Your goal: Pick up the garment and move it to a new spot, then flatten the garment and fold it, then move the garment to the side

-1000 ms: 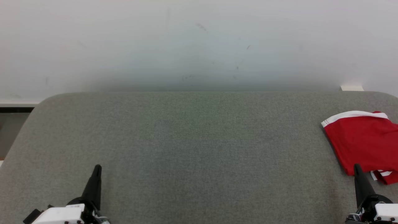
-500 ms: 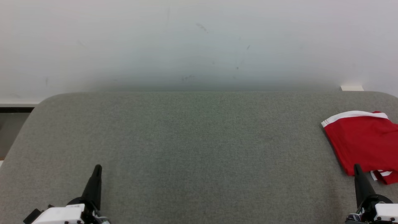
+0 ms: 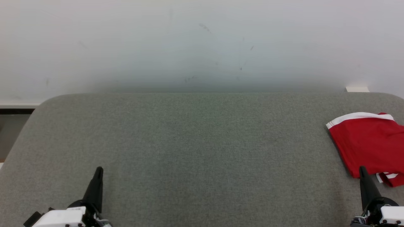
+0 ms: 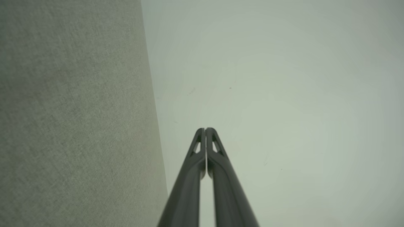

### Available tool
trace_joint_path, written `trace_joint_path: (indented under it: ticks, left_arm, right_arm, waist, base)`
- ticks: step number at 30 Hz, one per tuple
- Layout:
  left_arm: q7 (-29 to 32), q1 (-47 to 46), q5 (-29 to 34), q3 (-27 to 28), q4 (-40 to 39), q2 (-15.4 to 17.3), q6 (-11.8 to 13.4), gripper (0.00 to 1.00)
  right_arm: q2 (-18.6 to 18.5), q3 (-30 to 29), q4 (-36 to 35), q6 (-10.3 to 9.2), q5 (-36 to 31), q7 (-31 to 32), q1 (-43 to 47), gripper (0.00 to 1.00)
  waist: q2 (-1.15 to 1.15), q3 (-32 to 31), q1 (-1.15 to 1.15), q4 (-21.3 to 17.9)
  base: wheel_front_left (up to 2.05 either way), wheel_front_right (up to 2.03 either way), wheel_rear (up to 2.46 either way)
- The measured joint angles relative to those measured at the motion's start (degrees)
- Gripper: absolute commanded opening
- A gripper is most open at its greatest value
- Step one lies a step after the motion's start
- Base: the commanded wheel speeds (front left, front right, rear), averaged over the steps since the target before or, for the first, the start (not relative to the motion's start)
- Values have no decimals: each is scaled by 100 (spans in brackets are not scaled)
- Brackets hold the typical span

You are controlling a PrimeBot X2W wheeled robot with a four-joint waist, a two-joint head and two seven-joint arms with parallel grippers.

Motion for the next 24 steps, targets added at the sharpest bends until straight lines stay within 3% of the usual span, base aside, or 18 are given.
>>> trace_joint_path:
  ticks: [24]
  left_arm:
    - [5,-1,2,24,0,-10,0,0]
  right_arm:
    - [0,0,0,0,0,0,0,0]
  waist:
    - [0,0,0,0]
  base:
    - [0,0,0]
